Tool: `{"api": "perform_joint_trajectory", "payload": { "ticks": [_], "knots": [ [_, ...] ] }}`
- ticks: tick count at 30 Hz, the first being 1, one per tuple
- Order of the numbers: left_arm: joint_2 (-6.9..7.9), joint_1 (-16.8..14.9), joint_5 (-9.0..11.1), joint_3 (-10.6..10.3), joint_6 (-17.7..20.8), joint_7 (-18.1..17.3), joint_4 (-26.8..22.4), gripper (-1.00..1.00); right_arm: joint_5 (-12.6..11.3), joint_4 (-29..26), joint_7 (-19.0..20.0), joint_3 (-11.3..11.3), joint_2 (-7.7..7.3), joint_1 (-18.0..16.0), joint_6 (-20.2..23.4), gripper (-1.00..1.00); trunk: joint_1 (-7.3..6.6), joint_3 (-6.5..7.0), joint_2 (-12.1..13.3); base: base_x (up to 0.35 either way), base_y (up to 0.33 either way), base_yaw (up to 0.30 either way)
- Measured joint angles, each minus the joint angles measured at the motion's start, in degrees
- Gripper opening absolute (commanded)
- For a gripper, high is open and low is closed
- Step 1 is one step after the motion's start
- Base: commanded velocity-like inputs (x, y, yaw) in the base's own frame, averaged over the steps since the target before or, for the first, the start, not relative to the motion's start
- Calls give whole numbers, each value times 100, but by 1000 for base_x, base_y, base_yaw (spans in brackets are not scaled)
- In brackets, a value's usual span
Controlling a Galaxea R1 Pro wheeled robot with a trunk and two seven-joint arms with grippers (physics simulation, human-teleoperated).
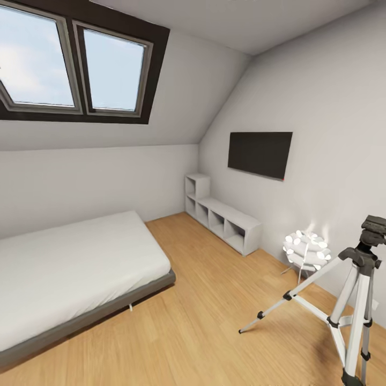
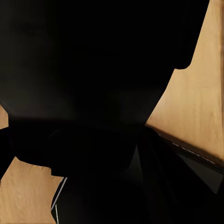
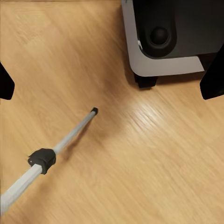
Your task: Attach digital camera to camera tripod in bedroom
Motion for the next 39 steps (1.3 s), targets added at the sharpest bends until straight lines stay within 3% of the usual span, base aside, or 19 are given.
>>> {"api": "perform_joint_trajectory", "payload": {
  "ticks": [19,31,39],
  "knots": [
    [0,1,-3,-6,4,-7,0,-100,0,0,11,2,-2,0,82,100,-1,3,-1,13,0,-294],
    [-3,1,-26,-9,4,-16,0,-100,6,0,12,3,-2,0,87,100,-3,3,-1,271,81,-295],
    [-4,-1,-22,-8,0,-17,0,-100,13,0,11,4,-2,0,87,100,0,3,0,84,57,-295]
  ]
}}
